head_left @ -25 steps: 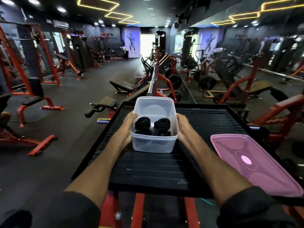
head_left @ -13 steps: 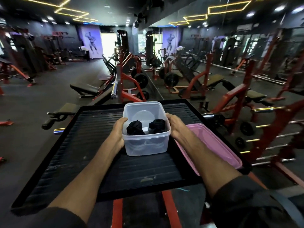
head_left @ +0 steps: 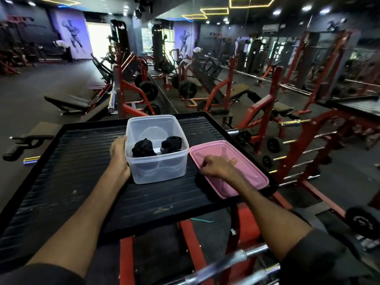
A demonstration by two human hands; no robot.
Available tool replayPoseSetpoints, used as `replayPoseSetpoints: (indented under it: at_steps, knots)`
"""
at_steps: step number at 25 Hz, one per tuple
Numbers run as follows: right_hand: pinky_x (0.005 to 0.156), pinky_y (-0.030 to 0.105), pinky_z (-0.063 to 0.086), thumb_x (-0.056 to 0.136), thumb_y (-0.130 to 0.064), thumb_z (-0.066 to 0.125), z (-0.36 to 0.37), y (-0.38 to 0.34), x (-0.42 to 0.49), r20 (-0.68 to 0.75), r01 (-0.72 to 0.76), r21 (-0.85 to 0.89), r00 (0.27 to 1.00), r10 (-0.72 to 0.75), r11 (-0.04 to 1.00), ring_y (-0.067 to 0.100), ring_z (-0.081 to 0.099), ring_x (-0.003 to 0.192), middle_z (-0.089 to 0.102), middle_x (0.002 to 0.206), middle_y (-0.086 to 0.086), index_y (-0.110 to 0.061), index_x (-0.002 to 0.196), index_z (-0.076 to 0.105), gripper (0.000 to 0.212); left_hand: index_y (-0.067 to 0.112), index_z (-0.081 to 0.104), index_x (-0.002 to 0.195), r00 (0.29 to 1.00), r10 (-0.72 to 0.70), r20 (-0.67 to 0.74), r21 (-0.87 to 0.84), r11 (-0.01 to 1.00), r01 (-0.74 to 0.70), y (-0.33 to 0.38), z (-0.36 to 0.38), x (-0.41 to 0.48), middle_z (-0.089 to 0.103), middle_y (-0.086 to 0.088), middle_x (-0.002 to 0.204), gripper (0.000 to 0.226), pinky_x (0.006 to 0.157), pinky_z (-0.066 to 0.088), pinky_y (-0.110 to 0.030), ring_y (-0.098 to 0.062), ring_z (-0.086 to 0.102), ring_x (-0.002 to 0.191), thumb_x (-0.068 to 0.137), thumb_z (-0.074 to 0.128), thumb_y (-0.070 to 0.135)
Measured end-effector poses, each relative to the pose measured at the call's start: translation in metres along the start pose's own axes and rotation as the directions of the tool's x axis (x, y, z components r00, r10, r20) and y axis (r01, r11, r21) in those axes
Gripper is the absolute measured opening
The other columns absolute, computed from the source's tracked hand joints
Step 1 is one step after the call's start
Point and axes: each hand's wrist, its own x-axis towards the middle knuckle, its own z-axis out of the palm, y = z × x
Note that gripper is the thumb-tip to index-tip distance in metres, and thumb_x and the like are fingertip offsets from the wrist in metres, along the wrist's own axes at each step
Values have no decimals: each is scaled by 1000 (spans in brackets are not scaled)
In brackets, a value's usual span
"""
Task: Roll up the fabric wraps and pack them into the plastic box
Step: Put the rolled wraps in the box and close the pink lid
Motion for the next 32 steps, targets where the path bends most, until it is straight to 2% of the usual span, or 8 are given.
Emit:
replayPoseSetpoints:
  at_steps: [3,6,11,14,20,25,28,32]
  knots:
    - [114,63,15,83,-30,64,12,-12,-25,-147,34,-158,987,-58,987,33,55,120,69,113,9,-15,107,65,29,-7,57,111,984,172,-42,78,983,-168,-1,1,-9,51,-7,83,35,52,45,-22,-16,50,65,90,53,20]
    - [114,59,17,83,-26,65,11,-17,-32,-208,-5,-70,978,-10,997,29,59,113,69,103,5,-17,102,67,22,7,44,141,967,255,22,162,953,-255,-1,4,-26,57,-9,123,46,83,54,-32,-20,61,103,99,51,23]
    - [98,48,28,76,-25,69,-39,-21,-30,-392,14,341,911,128,940,21,58,90,69,87,2,-11,81,72,15,35,57,105,926,336,172,182,913,-365,15,10,-38,63,-7,111,11,91,54,-45,-23,62,102,95,55,29]
    - [73,37,42,70,-25,70,-102,-33,-30,-443,106,553,877,184,827,25,61,76,67,69,7,-4,70,71,21,61,57,95,918,338,209,293,874,-388,20,9,-29,55,-6,136,15,106,48,-53,-25,57,124,82,59,56]
    - [50,20,49,85,1,62,-196,-103,-48,-443,465,861,885,-145,205,7,59,52,65,61,2,7,87,70,10,27,54,131,914,319,251,280,880,-384,61,39,-32,49,-7,145,64,112,42,-50,-26,51,131,79,60,63]
    - [68,27,48,85,5,62,-222,-158,-42,-276,230,955,917,-286,-186,17,60,61,71,67,6,-3,72,77,21,17,53,136,959,154,237,94,979,-181,116,51,-39,49,-12,150,43,97,45,-43,-25,54,118,101,46,39]
    - [81,39,54,85,-4,68,-197,-159,-21,-238,207,967,943,-233,-150,26,65,75,73,87,12,-4,95,77,14,5,55,139,933,224,281,-63,975,-215,130,38,-46,58,-20,142,47,96,51,-43,-32,63,114,104,34,28]
    - [70,39,59,80,-2,62,-138,-151,-4,-188,182,982,967,-174,-50,28,64,71,67,83,17,0,102,70,23,11,67,84,914,286,287,-293,935,-201,129,30,-48,71,-5,65,46,60,57,-26,-20,69,61,104,27,21]
